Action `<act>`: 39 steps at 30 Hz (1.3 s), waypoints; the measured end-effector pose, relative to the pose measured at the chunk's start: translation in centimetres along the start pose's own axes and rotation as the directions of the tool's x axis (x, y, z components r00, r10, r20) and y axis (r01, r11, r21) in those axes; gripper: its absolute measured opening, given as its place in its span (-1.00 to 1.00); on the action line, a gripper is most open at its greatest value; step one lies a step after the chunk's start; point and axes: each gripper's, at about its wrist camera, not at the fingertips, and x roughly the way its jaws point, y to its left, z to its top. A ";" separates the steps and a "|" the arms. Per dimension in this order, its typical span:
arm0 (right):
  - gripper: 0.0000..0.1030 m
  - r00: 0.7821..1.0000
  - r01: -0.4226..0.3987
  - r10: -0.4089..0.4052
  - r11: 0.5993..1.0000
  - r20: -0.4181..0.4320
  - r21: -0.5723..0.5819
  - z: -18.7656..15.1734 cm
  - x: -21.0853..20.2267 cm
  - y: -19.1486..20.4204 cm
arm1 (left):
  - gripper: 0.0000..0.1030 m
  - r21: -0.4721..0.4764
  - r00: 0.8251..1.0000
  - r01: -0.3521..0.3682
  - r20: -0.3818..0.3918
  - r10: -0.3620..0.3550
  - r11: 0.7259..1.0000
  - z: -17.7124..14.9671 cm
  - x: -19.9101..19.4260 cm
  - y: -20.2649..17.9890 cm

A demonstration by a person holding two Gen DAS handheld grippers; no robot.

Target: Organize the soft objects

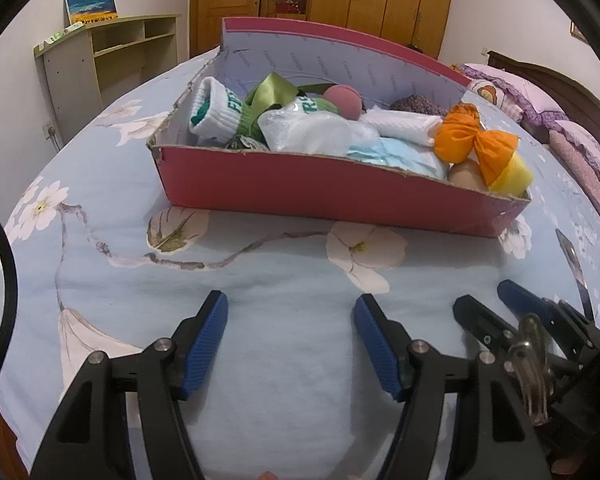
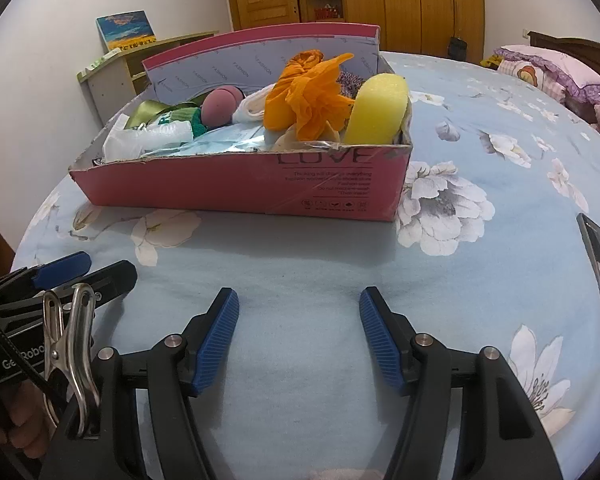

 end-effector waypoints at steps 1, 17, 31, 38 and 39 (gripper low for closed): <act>0.26 1.000 0.000 0.000 1.000 0.001 0.000 -0.1 0.0 0.0 | 0.36 0.001 1.000 -0.001 0.000 0.001 1.000 0.0 0.0 0.0; 0.26 1.000 -0.013 0.013 1.000 0.007 0.010 -0.1 -0.1 -0.3 | 0.36 0.011 1.000 -0.016 -0.001 0.016 1.000 0.0 0.1 -0.2; 0.26 1.000 -0.013 0.013 1.000 0.007 0.010 -0.1 -0.1 -0.3 | 0.36 0.011 1.000 -0.016 0.003 0.016 1.000 0.0 0.1 -0.2; 0.26 1.000 -0.013 0.013 1.000 0.008 0.010 -0.1 -0.1 -0.3 | 0.36 0.011 1.000 -0.015 0.002 0.015 1.000 0.0 0.1 -0.2; 0.26 1.000 -0.013 0.013 1.000 0.007 0.010 -0.1 -0.1 -0.3 | 0.36 0.010 1.000 -0.014 0.002 0.014 1.000 0.0 0.1 -0.1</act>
